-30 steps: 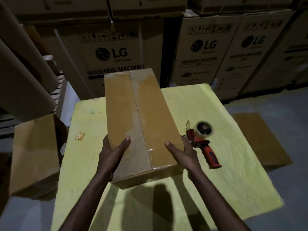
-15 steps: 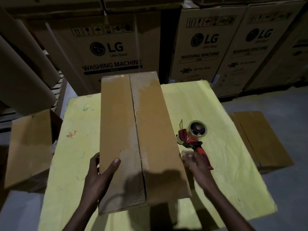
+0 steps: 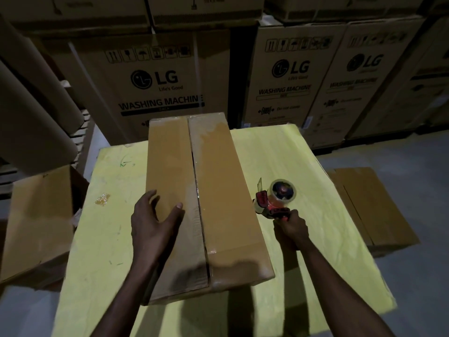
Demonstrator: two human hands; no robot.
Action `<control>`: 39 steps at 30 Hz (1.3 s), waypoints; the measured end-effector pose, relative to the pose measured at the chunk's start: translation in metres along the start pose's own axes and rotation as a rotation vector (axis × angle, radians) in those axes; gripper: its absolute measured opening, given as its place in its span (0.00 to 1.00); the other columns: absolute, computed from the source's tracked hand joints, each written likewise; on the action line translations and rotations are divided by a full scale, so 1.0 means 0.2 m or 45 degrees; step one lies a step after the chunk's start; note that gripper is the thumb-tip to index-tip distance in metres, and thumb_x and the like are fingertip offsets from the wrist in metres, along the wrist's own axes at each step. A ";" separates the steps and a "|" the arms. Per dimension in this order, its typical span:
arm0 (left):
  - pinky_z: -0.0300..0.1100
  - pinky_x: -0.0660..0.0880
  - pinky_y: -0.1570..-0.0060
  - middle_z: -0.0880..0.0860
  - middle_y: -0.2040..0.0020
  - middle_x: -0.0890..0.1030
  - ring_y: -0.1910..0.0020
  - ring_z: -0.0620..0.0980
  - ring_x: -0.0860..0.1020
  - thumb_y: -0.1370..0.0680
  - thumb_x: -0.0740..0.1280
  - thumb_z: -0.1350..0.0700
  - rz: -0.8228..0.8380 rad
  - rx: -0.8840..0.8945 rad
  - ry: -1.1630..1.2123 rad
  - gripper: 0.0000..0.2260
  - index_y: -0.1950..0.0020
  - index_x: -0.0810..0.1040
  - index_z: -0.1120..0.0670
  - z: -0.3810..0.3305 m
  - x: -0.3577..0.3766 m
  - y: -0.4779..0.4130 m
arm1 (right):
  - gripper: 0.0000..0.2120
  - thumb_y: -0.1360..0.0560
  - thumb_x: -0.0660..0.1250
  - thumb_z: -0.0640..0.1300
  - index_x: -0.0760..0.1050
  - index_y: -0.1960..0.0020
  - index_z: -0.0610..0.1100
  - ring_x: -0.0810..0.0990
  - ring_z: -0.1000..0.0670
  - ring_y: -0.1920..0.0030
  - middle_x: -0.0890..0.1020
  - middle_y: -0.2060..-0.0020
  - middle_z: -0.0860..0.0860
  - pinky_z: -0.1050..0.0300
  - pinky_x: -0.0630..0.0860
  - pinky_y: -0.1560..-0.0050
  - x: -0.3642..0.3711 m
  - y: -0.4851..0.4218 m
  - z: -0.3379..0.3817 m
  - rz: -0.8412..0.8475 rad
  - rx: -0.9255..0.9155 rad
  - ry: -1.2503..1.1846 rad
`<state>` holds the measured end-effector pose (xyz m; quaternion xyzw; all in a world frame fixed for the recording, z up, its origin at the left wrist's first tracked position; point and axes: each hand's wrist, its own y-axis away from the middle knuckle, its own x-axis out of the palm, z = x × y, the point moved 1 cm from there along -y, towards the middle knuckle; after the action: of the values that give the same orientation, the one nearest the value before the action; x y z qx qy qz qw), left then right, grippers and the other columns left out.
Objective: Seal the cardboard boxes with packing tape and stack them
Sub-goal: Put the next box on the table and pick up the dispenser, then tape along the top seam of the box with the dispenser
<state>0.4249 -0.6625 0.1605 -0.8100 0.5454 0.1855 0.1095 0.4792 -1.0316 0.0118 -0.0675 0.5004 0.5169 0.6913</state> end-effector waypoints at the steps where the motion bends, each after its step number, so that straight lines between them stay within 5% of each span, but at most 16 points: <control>1: 0.53 0.72 0.31 0.44 0.28 0.73 0.30 0.45 0.73 0.29 0.75 0.37 -0.005 0.025 -0.051 0.33 0.27 0.69 0.41 -0.01 -0.02 0.01 | 0.19 0.20 0.68 0.54 0.69 0.38 0.41 0.80 0.35 0.43 0.80 0.44 0.39 0.49 0.72 0.51 -0.02 -0.01 0.00 -0.008 -0.001 0.020; 8: 0.45 0.79 0.41 0.45 0.43 0.85 0.45 0.39 0.82 0.24 0.77 0.45 0.144 0.184 -0.100 0.16 0.39 0.82 0.49 -0.09 -0.09 -0.01 | 0.16 0.25 0.73 0.54 0.77 0.55 0.40 0.82 0.40 0.58 0.84 0.57 0.38 0.50 0.75 0.58 -0.23 0.05 0.02 -0.120 0.095 -0.379; 13: 0.39 0.80 0.54 0.40 0.52 0.86 0.53 0.41 0.83 0.18 0.70 0.51 0.282 0.353 -0.002 0.05 0.45 0.85 0.48 -0.29 0.02 0.02 | 0.12 0.24 0.72 0.51 0.77 0.50 0.43 0.84 0.39 0.56 0.85 0.57 0.41 0.39 0.82 0.53 -0.46 0.25 0.15 -0.193 0.032 -0.722; 16: 0.48 0.82 0.63 0.48 0.56 0.86 0.59 0.51 0.85 0.15 0.65 0.53 0.554 0.161 0.247 0.09 0.45 0.85 0.50 -0.41 0.16 0.01 | 0.10 0.21 0.71 0.50 0.75 0.46 0.46 0.84 0.41 0.57 0.84 0.55 0.44 0.46 0.80 0.58 -0.57 0.51 0.31 -0.214 -0.170 -0.816; 18: 0.43 0.79 0.69 0.51 0.57 0.87 0.64 0.52 0.82 0.14 0.62 0.49 0.695 0.053 0.317 0.14 0.45 0.85 0.53 -0.49 0.25 -0.02 | 0.10 0.22 0.72 0.51 0.75 0.45 0.50 0.85 0.43 0.58 0.84 0.54 0.47 0.46 0.82 0.60 -0.58 0.67 0.41 -0.253 -0.328 -0.809; 23: 0.43 0.81 0.60 0.61 0.54 0.87 0.63 0.53 0.84 0.15 0.60 0.40 0.824 -0.338 0.527 0.26 0.47 0.85 0.62 -0.61 0.26 -0.20 | 0.14 0.23 0.72 0.55 0.72 0.42 0.55 0.84 0.52 0.62 0.83 0.58 0.56 0.47 0.82 0.60 -0.48 0.91 0.53 -0.487 -0.611 -0.480; 28: 0.43 0.84 0.60 0.65 0.55 0.86 0.62 0.56 0.86 0.21 0.68 0.36 0.874 -0.365 0.405 0.31 0.45 0.83 0.66 -0.54 0.15 -0.28 | 0.20 0.23 0.73 0.53 0.71 0.36 0.53 0.83 0.54 0.61 0.84 0.58 0.54 0.51 0.81 0.56 -0.38 1.04 0.56 -0.594 -0.797 -0.308; 35: 0.37 0.82 0.70 0.67 0.54 0.85 0.70 0.49 0.84 0.30 0.74 0.37 0.953 -0.547 0.525 0.32 0.44 0.82 0.65 -0.40 0.02 -0.25 | 0.24 0.26 0.75 0.52 0.72 0.33 0.50 0.81 0.56 0.64 0.79 0.59 0.61 0.53 0.82 0.58 -0.32 1.16 0.61 -0.599 -0.933 -0.294; 39: 0.36 0.80 0.73 0.63 0.63 0.85 0.73 0.49 0.83 0.24 0.73 0.53 1.004 -0.728 0.879 0.16 0.48 0.81 0.65 -0.35 -0.03 -0.26 | 0.25 0.27 0.74 0.52 0.71 0.33 0.50 0.83 0.54 0.59 0.81 0.54 0.58 0.54 0.82 0.56 -0.30 1.19 0.64 -0.595 -0.980 -0.387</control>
<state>0.4834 -0.6644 0.2246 -0.5571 0.7376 0.0775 -0.3737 0.3737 -0.8835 0.2209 -0.3530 0.1371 0.4994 0.7792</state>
